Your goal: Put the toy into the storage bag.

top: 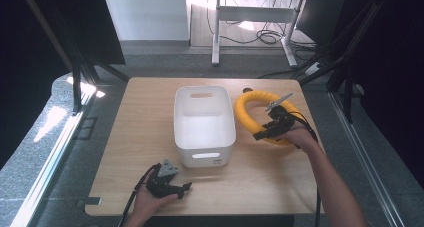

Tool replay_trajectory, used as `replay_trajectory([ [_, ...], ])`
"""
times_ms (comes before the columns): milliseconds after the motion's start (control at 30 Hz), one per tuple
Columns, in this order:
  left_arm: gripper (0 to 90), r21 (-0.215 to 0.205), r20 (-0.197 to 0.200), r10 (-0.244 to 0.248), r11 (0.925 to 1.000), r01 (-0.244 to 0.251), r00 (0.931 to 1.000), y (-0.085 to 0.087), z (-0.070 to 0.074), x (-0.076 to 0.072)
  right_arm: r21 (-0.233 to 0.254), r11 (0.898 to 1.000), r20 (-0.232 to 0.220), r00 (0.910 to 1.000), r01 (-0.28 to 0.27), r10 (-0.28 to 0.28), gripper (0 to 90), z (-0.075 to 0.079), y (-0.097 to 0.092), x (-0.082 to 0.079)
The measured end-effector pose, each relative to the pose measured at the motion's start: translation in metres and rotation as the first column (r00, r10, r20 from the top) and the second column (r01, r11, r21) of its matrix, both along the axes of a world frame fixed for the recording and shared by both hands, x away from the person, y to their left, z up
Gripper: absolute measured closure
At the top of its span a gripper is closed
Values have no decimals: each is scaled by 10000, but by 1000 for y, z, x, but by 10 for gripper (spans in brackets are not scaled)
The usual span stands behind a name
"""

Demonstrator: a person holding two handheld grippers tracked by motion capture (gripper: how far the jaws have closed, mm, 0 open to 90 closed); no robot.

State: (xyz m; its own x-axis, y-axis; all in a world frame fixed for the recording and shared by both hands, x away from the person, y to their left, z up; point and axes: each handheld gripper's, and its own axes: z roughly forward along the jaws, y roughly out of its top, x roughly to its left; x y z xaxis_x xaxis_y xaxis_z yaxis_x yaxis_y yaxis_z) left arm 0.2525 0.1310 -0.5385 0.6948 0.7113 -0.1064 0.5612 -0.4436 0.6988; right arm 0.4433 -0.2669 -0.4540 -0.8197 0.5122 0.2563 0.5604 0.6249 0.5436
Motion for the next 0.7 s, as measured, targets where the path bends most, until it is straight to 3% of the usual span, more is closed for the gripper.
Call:
replay_trajectory([
  [400, 239, -5, -16, -22, 10000, 22, 10000, -1, 0, 0, 1132, 9933, 156, 9995, 248, -267, 511, 16, -9, 1],
  [433, 238, -5, -14, -25, 10000, 25, 10000, -1, 0, 0, 1482, 9882, 138, 9990, 398, -423, 511, 21, -12, 2],
  [467, 238, -5, -14, -25, 10000, 25, 10000, -1, 0, 0, 1482, 9882, 138, 9990, 398, -423, 511, 21, -12, 2],
  [700, 238, -30, -4, -11, 10000, 11, 10000, 0, 0, 0, 2579, 9636, 227, 9966, 708, -793, 513, 37, -24, 2],
])
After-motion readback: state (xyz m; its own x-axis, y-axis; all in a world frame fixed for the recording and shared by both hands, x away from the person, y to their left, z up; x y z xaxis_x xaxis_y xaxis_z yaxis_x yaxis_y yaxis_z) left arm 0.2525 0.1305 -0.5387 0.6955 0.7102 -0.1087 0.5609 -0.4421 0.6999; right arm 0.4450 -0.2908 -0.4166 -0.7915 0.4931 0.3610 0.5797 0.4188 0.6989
